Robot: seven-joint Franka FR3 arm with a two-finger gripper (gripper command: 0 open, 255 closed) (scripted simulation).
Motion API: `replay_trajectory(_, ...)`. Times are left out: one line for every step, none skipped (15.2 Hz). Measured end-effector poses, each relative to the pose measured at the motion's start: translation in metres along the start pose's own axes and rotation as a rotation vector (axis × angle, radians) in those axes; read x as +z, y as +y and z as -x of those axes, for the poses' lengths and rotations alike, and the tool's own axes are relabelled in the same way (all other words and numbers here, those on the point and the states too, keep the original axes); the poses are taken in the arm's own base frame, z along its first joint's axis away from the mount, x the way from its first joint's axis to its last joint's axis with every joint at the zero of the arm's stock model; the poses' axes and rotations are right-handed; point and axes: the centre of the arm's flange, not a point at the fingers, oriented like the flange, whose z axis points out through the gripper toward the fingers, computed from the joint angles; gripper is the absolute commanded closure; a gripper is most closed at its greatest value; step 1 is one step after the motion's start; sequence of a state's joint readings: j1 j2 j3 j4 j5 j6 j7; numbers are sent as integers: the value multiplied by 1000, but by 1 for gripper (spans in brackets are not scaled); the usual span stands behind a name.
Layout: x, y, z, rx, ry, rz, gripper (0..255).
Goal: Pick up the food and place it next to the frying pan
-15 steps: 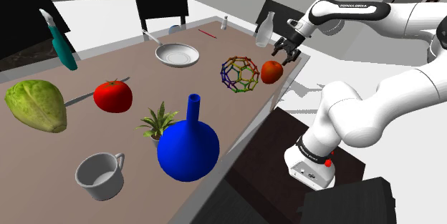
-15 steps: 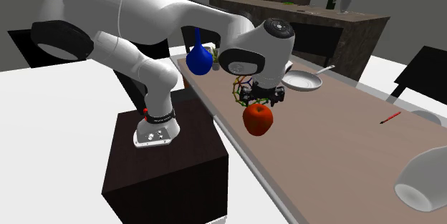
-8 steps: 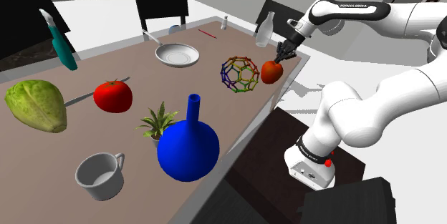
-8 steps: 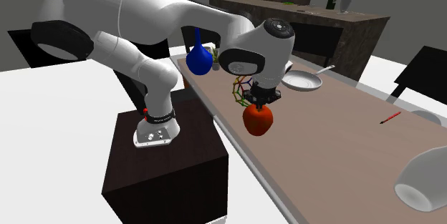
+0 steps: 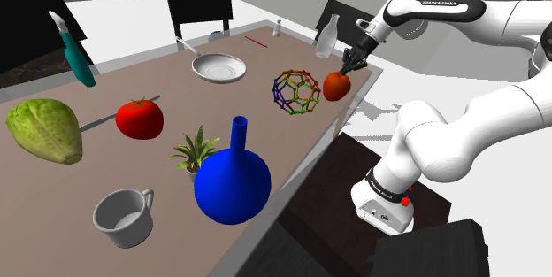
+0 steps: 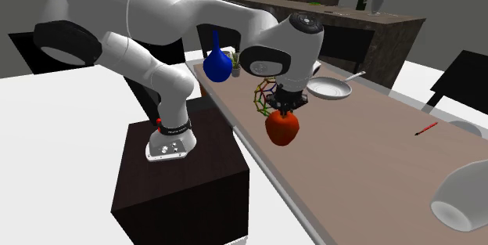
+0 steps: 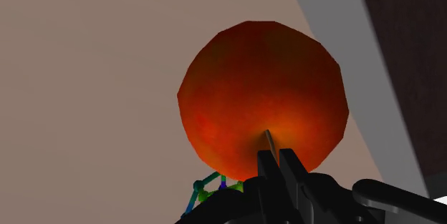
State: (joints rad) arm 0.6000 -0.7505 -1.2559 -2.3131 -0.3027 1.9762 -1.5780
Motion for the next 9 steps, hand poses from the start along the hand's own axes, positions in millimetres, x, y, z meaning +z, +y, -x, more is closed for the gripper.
replay_trajectory(-6,0,-2,0,0,0,255)
replay_trajectory(-10,0,-4,0,0,0,255)
replay_trajectory(-16,-1,-6,0,0,0,255)
replay_trajectory(-21,0,-8,0,0,0,255)
replay_trajectory(-25,1,-10,0,0,0,255)
replay_trajectory(-30,1,-12,0,0,0,255)
replay_trajectory(-35,0,-15,0,0,0,255)
replay_trajectory(-39,0,-17,0,0,0,255)
replay_trajectory(-44,-1,-19,0,0,0,255)
